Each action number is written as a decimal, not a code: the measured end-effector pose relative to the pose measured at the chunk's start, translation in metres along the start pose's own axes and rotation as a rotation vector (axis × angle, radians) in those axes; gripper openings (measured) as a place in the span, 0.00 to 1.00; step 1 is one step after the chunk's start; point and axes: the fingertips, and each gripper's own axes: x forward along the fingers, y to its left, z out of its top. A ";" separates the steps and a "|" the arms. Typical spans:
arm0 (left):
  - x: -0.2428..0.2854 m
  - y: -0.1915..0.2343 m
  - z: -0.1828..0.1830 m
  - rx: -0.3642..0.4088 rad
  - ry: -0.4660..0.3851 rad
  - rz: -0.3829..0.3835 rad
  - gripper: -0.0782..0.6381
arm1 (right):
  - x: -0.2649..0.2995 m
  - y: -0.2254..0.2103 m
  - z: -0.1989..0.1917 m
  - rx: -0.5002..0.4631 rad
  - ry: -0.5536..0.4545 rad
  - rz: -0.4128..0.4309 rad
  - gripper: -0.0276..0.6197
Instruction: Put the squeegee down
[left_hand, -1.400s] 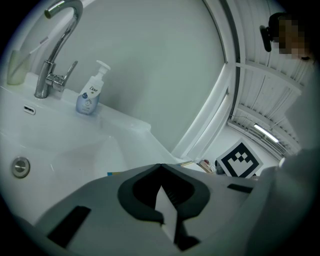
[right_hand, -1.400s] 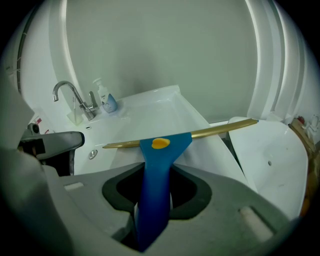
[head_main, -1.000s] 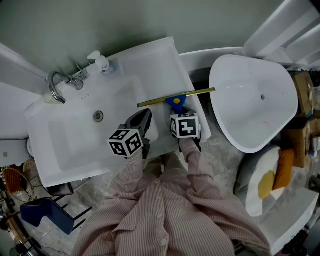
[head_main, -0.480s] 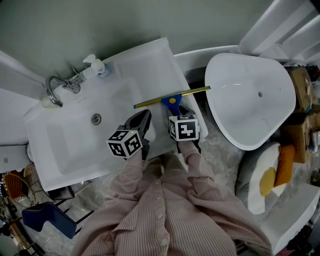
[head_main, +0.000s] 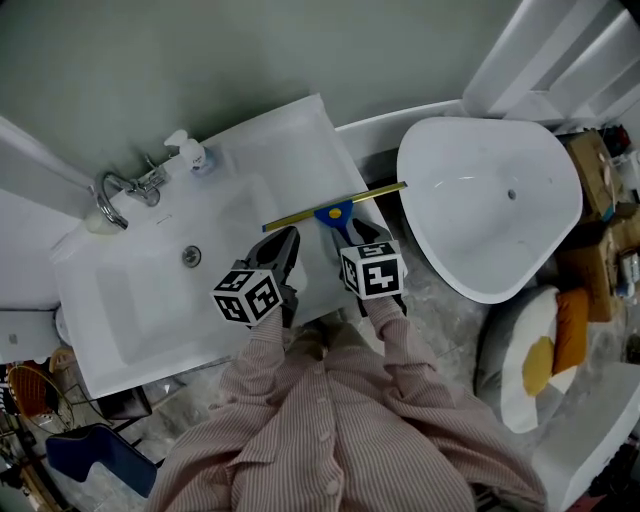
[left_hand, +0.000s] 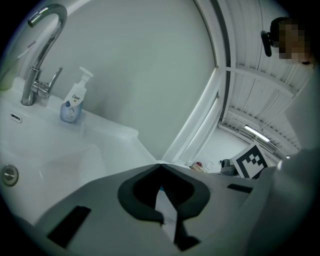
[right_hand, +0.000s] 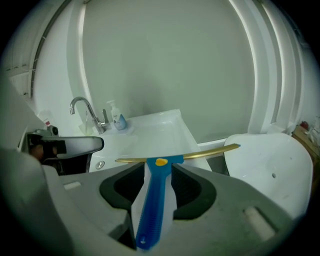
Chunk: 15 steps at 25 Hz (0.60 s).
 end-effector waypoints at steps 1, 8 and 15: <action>-0.001 -0.002 0.003 0.005 -0.007 -0.005 0.11 | -0.003 0.001 0.004 0.001 -0.014 0.014 0.30; -0.011 -0.021 0.023 0.074 -0.052 -0.028 0.11 | -0.021 0.009 0.030 -0.003 -0.079 0.156 0.23; -0.034 -0.035 0.049 0.213 -0.112 0.004 0.11 | -0.043 0.018 0.047 -0.003 -0.181 0.218 0.05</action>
